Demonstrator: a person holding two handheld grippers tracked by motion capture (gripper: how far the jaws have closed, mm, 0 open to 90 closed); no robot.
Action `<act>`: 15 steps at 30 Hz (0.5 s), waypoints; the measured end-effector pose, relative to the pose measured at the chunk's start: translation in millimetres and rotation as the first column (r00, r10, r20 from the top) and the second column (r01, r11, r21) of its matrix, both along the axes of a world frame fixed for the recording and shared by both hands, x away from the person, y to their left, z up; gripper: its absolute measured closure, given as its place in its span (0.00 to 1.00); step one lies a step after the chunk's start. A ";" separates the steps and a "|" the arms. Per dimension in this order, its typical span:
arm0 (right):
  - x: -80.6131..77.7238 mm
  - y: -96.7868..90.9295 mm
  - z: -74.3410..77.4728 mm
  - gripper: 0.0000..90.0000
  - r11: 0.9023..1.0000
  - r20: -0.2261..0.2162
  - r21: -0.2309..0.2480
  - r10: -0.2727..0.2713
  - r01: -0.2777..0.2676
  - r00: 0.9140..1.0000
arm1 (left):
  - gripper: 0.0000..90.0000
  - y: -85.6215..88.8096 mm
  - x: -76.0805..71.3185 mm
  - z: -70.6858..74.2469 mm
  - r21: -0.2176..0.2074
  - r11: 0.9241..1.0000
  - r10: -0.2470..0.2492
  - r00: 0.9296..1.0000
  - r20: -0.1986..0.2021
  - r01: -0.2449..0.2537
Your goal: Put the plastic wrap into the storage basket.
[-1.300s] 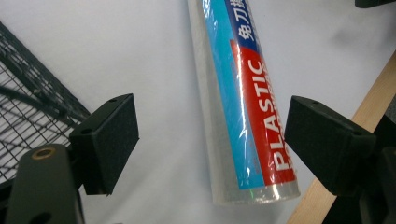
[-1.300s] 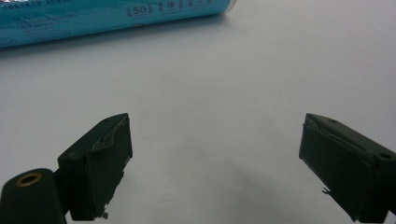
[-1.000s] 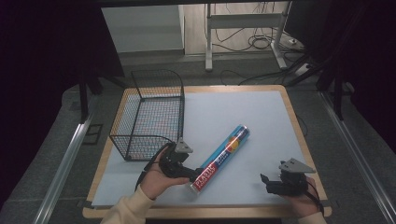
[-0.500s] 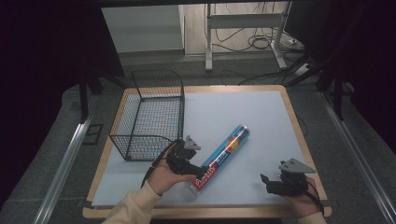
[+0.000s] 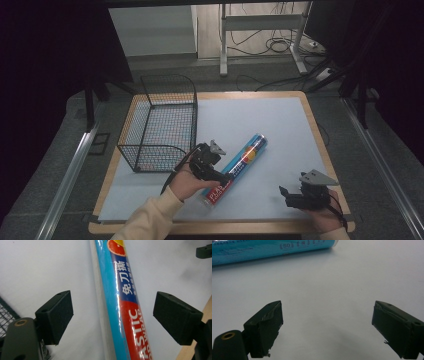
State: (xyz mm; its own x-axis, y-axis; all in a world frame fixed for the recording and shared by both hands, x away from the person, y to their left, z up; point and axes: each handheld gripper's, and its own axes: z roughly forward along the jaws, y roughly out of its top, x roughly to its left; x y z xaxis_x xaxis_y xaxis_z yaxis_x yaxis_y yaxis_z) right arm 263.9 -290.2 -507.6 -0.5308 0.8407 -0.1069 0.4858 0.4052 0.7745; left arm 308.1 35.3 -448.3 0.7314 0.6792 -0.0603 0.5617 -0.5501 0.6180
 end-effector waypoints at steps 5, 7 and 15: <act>0.9 -0.5 -0.7 0.11 1.000 -0.003 0.001 0.000 0.000 1.000 | 0.18 -10.3 6.3 -2.0 0.018 1.000 -0.010 1.000 -0.010 0.010; 0.9 -0.4 -0.8 0.11 1.000 -0.003 0.000 0.001 -0.001 1.000 | 0.18 -16.1 7.9 -3.5 0.023 1.000 -0.013 1.000 -0.015 0.013; 0.7 0.1 -1.1 0.11 1.000 -0.007 -0.002 0.002 -0.002 1.000 | 0.18 -33.9 14.2 -8.3 0.051 0.998 -0.031 0.999 -0.034 0.032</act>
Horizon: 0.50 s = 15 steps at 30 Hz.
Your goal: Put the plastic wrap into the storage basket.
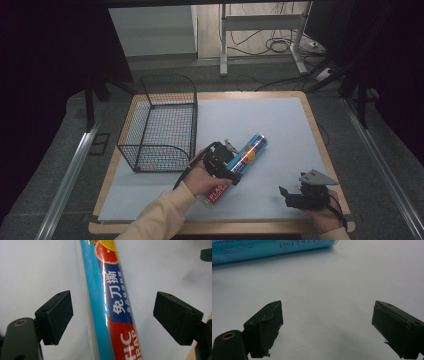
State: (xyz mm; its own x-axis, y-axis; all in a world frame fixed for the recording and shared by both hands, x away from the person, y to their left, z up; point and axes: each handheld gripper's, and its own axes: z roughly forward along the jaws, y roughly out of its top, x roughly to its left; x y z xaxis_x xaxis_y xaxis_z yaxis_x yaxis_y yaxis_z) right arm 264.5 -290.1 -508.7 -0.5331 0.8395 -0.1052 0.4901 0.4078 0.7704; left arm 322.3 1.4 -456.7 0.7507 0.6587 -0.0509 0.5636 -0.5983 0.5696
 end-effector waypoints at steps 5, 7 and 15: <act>0.5 -0.6 -0.2 0.11 1.000 0.000 -0.001 -0.002 0.002 1.000 | 0.18 -9.6 6.8 -5.0 0.024 1.000 0.000 1.000 -0.015 0.000; 0.5 -0.5 -0.2 0.11 1.000 -0.002 -0.001 -0.001 0.001 1.000 | 0.17 -14.0 9.9 -7.8 0.030 1.000 -0.002 1.000 -0.020 0.003; 0.5 -0.5 0.1 0.12 1.000 0.001 -0.004 -0.002 0.002 1.000 | 0.16 -27.0 22.3 -17.5 0.052 0.999 -0.006 0.999 -0.053 0.009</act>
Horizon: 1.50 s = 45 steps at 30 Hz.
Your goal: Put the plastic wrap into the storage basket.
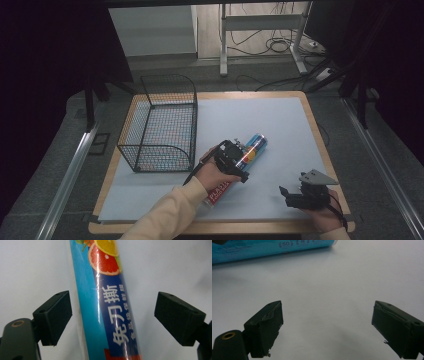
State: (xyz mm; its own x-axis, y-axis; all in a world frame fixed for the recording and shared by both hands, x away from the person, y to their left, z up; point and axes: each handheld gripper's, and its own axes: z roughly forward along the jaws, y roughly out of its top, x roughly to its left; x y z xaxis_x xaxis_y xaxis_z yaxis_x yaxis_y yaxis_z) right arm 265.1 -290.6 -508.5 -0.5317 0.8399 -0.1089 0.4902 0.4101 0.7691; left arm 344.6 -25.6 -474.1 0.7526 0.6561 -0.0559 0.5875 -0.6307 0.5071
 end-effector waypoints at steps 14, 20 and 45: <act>0.7 0.2 -0.4 0.12 1.000 -0.005 -0.006 0.001 -0.001 1.000 | 0.19 -17.4 24.3 -17.0 0.070 0.997 0.045 0.997 -0.062 -0.040; 0.7 -0.3 -0.1 0.12 1.000 -0.005 -0.006 0.005 -0.005 1.000 | 0.26 -19.6 26.5 -26.6 0.111 0.993 0.044 0.995 -0.090 -0.034; 1.0 -0.9 0.5 0.12 1.000 -0.010 -0.012 0.003 -0.003 1.000 | 0.34 -17.7 33.0 -26.5 0.128 0.990 0.076 0.982 -0.173 -0.054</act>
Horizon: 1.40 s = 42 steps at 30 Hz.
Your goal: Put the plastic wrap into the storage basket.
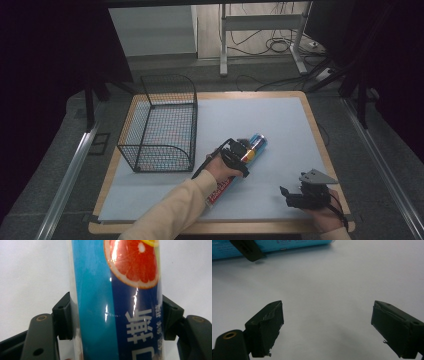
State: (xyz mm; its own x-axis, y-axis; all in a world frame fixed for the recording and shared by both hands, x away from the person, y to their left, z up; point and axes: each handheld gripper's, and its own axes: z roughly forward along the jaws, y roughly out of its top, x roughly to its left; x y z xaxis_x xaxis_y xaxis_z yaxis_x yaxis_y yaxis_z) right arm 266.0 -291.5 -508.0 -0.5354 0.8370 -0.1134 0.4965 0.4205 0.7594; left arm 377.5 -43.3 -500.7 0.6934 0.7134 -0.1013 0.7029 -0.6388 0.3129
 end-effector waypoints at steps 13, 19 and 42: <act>-0.8 -0.9 1.5 0.12 1.000 0.013 0.003 -0.005 0.005 1.000 | 0.35 14.4 -0.4 43.6 -0.073 0.996 -0.052 0.998 0.039 0.055; -0.5 -0.7 1.0 0.12 1.000 0.009 0.001 -0.005 0.005 1.000 | 0.35 25.5 -2.5 58.8 -0.113 0.992 -0.043 0.997 0.065 0.050; -0.6 -0.9 1.5 0.13 1.000 0.016 0.008 -0.010 0.010 1.000 | 0.35 38.3 -0.1 95.8 -0.153 0.987 -0.040 0.992 0.121 0.059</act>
